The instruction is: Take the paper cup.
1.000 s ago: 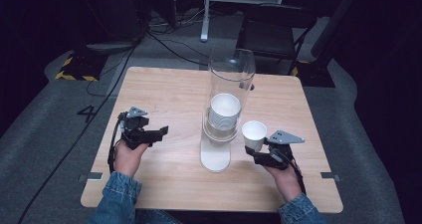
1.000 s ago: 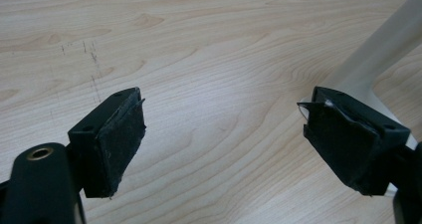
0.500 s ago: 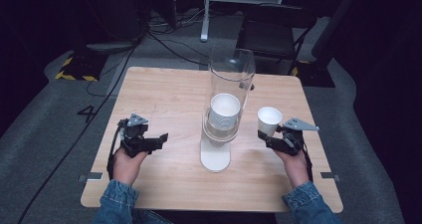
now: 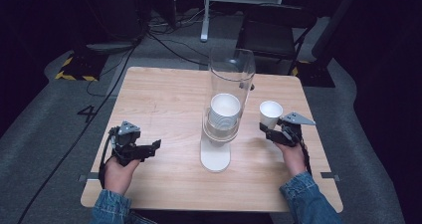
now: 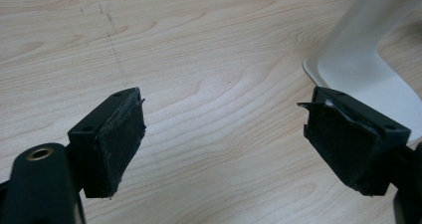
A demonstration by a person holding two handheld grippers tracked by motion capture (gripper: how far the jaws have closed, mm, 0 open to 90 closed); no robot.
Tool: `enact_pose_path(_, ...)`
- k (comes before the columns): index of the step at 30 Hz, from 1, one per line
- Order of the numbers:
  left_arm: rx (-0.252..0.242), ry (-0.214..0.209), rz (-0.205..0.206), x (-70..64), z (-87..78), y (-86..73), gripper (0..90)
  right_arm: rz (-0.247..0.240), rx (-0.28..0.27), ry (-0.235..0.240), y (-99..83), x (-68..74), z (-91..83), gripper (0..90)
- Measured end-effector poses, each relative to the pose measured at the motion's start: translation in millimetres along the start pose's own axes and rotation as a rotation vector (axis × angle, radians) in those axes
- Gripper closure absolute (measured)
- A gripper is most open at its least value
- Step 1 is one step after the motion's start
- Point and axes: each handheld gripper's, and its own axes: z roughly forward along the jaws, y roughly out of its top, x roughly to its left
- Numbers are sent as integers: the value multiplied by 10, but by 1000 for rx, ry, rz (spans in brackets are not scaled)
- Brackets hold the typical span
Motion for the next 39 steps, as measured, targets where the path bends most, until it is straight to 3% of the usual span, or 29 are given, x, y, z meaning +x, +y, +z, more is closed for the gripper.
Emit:
enact_pose_path(8, -2, 9, -15, 43, -53, -50, 160, -21, 34, 22, -74, -5, 197, 342)
enact_pose_path(14, 4, 11, -17, 52, -41, -59, 159, 33, 66, 47, -134, -43, 281, 342)
enact_pose_path(24, 13, 12, -26, 59, -15, -53, 159, 26, 167, 35, -205, -52, 337, 341)
enact_pose_path(39, 15, 7, -26, 65, -12, -37, 159, 27, 241, 30, -249, -49, 366, 335)
